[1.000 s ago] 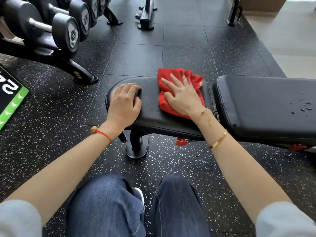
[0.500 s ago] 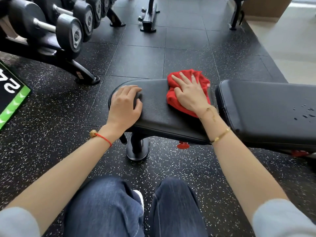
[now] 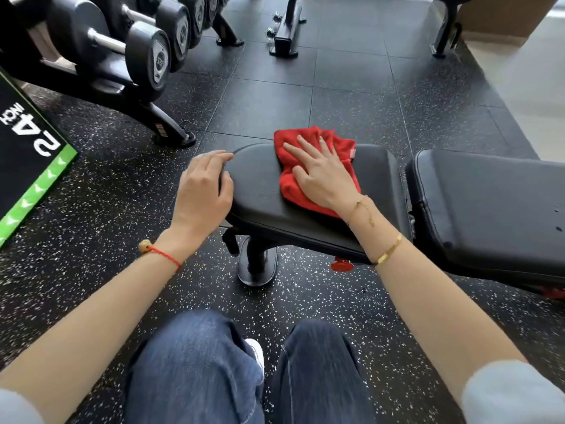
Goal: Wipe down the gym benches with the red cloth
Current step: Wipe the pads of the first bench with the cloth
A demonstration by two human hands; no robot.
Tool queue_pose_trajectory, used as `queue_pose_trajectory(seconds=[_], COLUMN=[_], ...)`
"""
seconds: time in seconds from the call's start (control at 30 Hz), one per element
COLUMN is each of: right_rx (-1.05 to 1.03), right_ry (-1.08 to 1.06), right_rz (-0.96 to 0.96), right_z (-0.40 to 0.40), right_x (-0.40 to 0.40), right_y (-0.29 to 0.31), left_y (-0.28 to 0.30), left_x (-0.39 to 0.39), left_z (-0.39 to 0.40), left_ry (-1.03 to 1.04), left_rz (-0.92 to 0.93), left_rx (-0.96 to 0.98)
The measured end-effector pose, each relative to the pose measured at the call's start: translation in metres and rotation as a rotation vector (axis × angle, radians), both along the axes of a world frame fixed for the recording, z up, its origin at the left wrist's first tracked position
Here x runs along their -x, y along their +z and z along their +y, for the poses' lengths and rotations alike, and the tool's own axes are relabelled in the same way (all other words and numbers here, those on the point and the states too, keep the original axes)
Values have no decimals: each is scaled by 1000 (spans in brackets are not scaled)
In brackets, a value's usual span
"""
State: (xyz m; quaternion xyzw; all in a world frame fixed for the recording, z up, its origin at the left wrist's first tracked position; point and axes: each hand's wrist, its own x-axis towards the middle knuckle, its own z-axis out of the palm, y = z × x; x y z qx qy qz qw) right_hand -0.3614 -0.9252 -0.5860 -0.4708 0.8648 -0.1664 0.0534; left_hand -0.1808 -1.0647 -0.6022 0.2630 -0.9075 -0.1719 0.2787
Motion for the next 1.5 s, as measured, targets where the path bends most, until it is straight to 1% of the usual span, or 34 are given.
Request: queue_pose_trajectory(seconds=[0.07, 0.17, 0.27, 0.33, 0.4, 0.53, 0.67, 0.77, 0.9, 1.0, 1.07, 1.13, 1.2, 1.27, 1.37, 1.5], right_rx=[-28, -39, -9, 11, 32, 19, -37, -37, 31, 64, 74, 73, 36, -17, -40, 33], right_ry=[0, 113, 207, 210, 165, -28, -198, -185, -91, -92, -140, -237, -340, -384, -345, -195], right_rz=[-1, 19, 19, 28, 50, 42, 33, 36, 54, 50, 35, 11, -15, -24, -10, 12], right_z=[-25, -47, -37, -16, 9, 51, 36, 32, 71, 98, 105, 100, 84, 67, 58, 81], right_x=[-6, -34, -61, -67, -62, -22, 5, -3, -29, -33, -25, -10, 8, 20, 19, -3], right_y=[2, 2, -1, -3, -5, -3, 3, 3, -2, -5, -6, -4, 0, 5, 5, 1], left_y=[1, 2, 1, 2, 2, 4, 5, 4, 3, 1, -1, -2, -3, -4, -5, -5], left_x=[-3, -6, -7, -6, -3, 8, 25, 38, 53, 60, 62, 64, 64, 65, 65, 64], left_z=[-1, -1, 2, 3, 6, 14, 26, 36, 46, 53, 56, 57, 58, 58, 59, 60], left_ry=[10, 17, 11, 3, -11, -55, -117, -141, -175, -194, -202, -204, -198, -192, -177, -171], left_rz=[-3, -2, -3, -10, -12, -12, -42, -52, -75, -82, -97, -117, -131, -135, -140, -132], left_rx=[-12, -21, -31, -31, -30, -29, -4, 22, 28, 36, 45, 57, 65, 72, 84, 82])
